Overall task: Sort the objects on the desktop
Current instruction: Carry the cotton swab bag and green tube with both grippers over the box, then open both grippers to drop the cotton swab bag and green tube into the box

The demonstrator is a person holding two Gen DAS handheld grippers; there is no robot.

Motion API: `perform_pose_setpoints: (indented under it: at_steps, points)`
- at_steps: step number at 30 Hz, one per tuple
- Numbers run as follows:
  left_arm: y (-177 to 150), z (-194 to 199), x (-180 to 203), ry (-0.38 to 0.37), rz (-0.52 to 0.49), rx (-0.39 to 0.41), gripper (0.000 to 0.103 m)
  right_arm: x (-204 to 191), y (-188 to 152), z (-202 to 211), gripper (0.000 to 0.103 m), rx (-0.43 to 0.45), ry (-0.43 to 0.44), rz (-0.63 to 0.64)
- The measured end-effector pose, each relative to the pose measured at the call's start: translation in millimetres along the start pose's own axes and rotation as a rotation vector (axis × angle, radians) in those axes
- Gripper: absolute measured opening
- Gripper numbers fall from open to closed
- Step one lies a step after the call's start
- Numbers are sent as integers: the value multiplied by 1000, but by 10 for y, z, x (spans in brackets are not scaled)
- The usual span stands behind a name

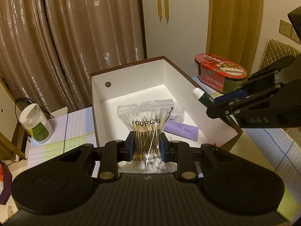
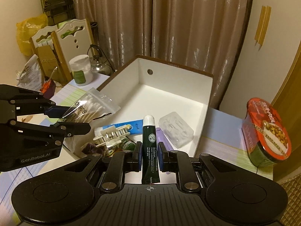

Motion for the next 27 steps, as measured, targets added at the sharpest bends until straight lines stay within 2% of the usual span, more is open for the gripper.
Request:
perform_pose_setpoints:
  at_steps: [15,27]
  points:
    - [-102,-447,-82,-12,17,-56,22,209,-30,-362,15,-75,-10,-60]
    - [-158,-630,-84,-6,15,-80,22,210,-80,-532,15,-101,-2,-57]
Point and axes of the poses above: each gripper's, at about its wrist camera, not at the fingertips, and z roughly against the way its jaws point, x to its right, y to its top, the point moved 5 cm from there along -z, roughly the way its jaws point, and after that the axes turned 5 degrees about y, right-handed, at the moved point
